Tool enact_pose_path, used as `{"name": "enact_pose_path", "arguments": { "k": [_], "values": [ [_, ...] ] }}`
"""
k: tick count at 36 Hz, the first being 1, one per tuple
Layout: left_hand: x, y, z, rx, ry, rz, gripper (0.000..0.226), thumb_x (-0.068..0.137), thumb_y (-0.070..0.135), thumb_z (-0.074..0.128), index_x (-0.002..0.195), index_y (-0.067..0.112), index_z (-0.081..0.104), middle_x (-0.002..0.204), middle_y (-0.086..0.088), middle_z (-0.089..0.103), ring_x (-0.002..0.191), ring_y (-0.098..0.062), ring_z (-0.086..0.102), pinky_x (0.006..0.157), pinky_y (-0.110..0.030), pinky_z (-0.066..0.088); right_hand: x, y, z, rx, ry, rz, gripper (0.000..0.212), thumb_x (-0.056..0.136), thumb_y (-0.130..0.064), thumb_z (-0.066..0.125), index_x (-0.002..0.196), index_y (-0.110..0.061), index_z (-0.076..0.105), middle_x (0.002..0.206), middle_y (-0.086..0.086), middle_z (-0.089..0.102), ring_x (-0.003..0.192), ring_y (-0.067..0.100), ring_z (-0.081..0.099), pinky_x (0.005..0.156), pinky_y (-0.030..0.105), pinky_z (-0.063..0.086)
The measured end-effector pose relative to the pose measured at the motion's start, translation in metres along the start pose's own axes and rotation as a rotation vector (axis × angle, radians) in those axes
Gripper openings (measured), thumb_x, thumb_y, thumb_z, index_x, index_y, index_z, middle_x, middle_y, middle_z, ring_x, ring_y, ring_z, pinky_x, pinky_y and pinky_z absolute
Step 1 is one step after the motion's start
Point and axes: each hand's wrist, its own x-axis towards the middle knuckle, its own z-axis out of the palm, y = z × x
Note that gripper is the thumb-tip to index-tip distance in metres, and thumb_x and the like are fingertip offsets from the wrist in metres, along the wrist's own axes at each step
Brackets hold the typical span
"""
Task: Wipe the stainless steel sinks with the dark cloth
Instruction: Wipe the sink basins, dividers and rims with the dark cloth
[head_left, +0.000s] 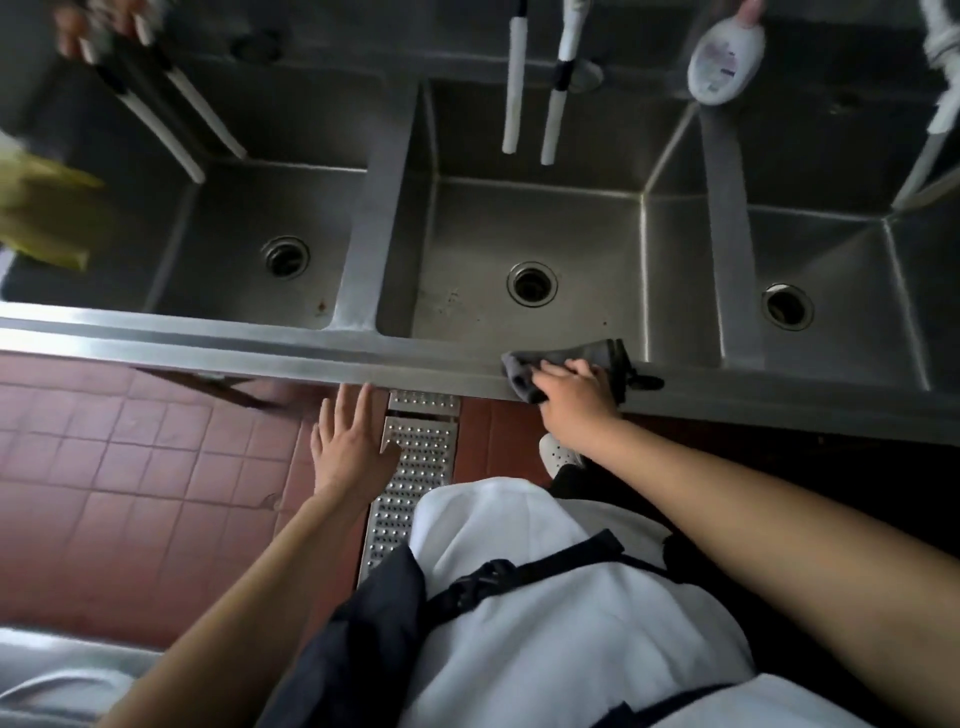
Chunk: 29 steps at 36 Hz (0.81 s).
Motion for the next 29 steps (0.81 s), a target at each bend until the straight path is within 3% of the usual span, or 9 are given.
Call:
{"name": "enact_pose_path", "arguments": {
  "k": [7,13,18,23,29],
  "values": [
    [-0.024,-0.016,-0.008,-0.059,-0.035,-0.088,0.092,0.088,0.036,0.064,0.158,0.035,0.004,0.167,0.000,-0.004,0.153,-0.029,-0.002,0.123,-0.048,0.010,0.033,-0.073,-0.004,-0.007,-0.088,-0.215,0.063,0.097,-0.020,0.042,0.155,-0.033,0.019,0.163,-0.007,0.017,0.146,0.031,0.014,0.118,0.050,0.014],
    [-0.030,-0.017,-0.008,-0.092,-0.013,-0.098,0.090,0.086,0.035,0.066,0.157,0.037,0.011,0.167,-0.003,0.005,0.152,-0.031,0.006,0.121,-0.048,0.017,0.047,-0.083,0.002,0.044,-0.064,-0.262,0.062,0.096,-0.024,0.044,0.154,-0.035,0.022,0.162,-0.009,0.020,0.145,0.030,0.016,0.116,0.050,0.017],
    [-0.020,0.003,-0.008,-0.139,0.017,-0.016,0.086,0.086,0.027,0.068,0.156,0.036,0.019,0.165,-0.005,0.014,0.148,-0.035,0.016,0.119,-0.052,0.022,0.044,-0.057,0.003,0.217,-0.036,-0.297,0.058,0.095,-0.022,0.047,0.150,-0.034,0.035,0.158,-0.007,0.032,0.142,0.027,0.025,0.114,0.053,0.023],
    [-0.002,0.049,-0.013,-0.249,0.082,0.074,0.078,0.087,0.014,0.069,0.154,0.025,0.030,0.160,-0.008,0.028,0.145,-0.033,0.026,0.118,-0.050,0.026,0.023,-0.004,0.003,0.307,-0.009,-0.249,0.057,0.094,-0.017,0.048,0.148,-0.032,0.040,0.155,-0.007,0.038,0.141,0.023,0.027,0.115,0.044,0.021],
    [0.025,0.131,-0.006,-0.310,-0.006,0.215,0.072,0.090,0.017,0.067,0.154,0.021,0.033,0.157,-0.008,0.034,0.143,-0.032,0.032,0.116,-0.052,0.030,-0.007,0.097,0.008,0.362,0.060,-0.133,0.056,0.092,-0.022,0.053,0.145,-0.038,0.044,0.153,-0.017,0.040,0.143,0.010,0.027,0.114,0.035,0.016]
  ]
}}
